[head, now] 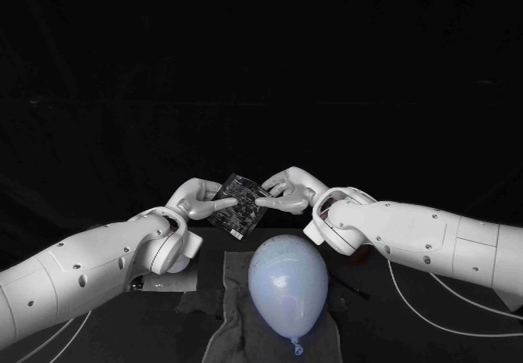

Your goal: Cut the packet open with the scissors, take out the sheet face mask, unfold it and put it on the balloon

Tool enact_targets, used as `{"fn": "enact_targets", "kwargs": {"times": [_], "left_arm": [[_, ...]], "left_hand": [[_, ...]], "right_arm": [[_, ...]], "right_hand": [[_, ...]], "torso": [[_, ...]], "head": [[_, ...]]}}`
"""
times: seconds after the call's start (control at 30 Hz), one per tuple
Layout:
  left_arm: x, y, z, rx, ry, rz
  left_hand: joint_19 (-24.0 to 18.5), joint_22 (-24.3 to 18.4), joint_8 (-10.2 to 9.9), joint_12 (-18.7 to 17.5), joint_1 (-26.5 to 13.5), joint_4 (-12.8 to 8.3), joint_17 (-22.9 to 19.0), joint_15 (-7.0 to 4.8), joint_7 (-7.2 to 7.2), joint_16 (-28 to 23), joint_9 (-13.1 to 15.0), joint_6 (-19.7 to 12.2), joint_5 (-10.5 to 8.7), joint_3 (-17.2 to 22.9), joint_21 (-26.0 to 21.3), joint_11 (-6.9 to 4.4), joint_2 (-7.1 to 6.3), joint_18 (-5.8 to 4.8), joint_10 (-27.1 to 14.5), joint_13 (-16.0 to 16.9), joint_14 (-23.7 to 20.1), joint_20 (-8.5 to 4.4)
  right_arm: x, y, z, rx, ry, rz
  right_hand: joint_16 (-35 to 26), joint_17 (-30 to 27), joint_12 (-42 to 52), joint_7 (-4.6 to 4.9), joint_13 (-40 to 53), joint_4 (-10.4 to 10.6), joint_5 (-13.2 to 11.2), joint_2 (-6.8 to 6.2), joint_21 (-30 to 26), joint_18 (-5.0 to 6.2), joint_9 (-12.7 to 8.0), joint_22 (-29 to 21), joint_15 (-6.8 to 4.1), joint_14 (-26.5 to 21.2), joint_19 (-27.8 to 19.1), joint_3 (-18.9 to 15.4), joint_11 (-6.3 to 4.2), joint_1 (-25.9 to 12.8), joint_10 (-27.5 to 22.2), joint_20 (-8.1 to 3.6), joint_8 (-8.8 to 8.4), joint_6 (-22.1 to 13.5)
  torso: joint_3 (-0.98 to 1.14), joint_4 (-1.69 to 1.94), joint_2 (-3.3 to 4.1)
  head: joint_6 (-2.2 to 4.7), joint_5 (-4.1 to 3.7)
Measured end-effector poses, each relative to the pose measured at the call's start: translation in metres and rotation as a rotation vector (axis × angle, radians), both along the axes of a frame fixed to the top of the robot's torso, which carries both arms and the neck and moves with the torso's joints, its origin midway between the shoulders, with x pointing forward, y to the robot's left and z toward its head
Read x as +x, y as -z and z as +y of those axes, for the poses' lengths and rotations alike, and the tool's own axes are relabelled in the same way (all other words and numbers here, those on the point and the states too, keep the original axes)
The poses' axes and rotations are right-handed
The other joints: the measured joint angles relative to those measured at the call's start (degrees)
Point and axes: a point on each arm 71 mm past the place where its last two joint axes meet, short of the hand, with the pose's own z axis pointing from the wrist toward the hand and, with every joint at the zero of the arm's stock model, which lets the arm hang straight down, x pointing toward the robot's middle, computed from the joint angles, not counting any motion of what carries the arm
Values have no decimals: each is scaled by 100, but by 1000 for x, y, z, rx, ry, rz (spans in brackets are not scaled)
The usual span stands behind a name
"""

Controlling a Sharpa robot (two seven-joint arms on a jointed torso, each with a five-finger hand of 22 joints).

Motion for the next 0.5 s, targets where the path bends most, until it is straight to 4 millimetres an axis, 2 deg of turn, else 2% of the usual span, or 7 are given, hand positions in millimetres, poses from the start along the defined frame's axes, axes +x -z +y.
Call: {"fn": "enact_targets", "kwargs": {"times": [0.1, 0.2, 0.23, 0.33, 0.5], "left_arm": [[-1, 0, 0, 6, 4, -4], [-1, 0, 1, 15, 9, -11], [-1, -1, 1, 18, 11, -14], [-2, -1, 2, 29, 20, -24], [-4, -2, 2, 47, 36, -43]], "left_hand": [[0, 0, -2, -35, 0, 1, 0, 9, 13, -28, 32, -52, 2, -1, 0, 2, 0, -1, 2, -13, -10, 0], [-23, 0, -52, -67, 0, 18, -1, 10, 34, -50, 35, -111, 2, -17, 0, 31, 0, -4, 31, -15, -9, 23], [-27, -2, -52, -89, 0, 18, -1, 10, 34, -50, 35, -111, 3, -18, 0, 31, 1, -36, 31, -15, -10, 19], [-75, -12, -89, -100, 0, 18, -1, 9, 44, -50, 34, -160, 3, -17, 0, 43, 1, -39, 42, -16, -9, 30], [-105, -23, -118, -146, 0, 18, 10, 10, 73, -88, 31, -194, 3, -17, -41, 52, 1, -40, 51, -17, -9, 60]], "right_arm": [[3, -1, -7, 19, 11, -3], [6, -1, -14, 40, 23, -4], [7, -2, -16, 46, 27, -4], [10, -4, -22, 66, 38, -6], [16, -12, -31, 96, 59, -11]], "right_hand": [[0, 12, 0, 19, 13, 270, 0, 55, -26, 1, -39, 1, 23, -18, -21, -300, 29, -233, -89, 24, -58, -20], [29, 158, 26, 19, 23, 446, 0, 129, 13, 2, -56, 1, 51, 10, 30, -476, 29, -304, -89, 75, -81, -20], [56, 208, 26, 16, 29, 486, 0, 129, 58, 2, -57, 1, 51, 10, 30, -517, 29, -304, -89, 75, -81, -17], [145, 409, 62, -30, 37, 586, 0, 199, 229, 1, -66, 0, 51, 10, 153, -616, 0, -311, -61, 79, -81, 65], [272, 712, 97, -61, 55, 644, 0, 446, 532, 1, -75, -1, 28, 33, 336, -655, -54, -64, 80, 41, -81, 207]], "torso": [[-1, 1, 0], [0, 2, 0], [0, 2, 1], [1, -1, 3], [2, -1, 7]], "head": [[4, 1], [9, 5], [10, 7], [13, 8], [18, 3]]}}
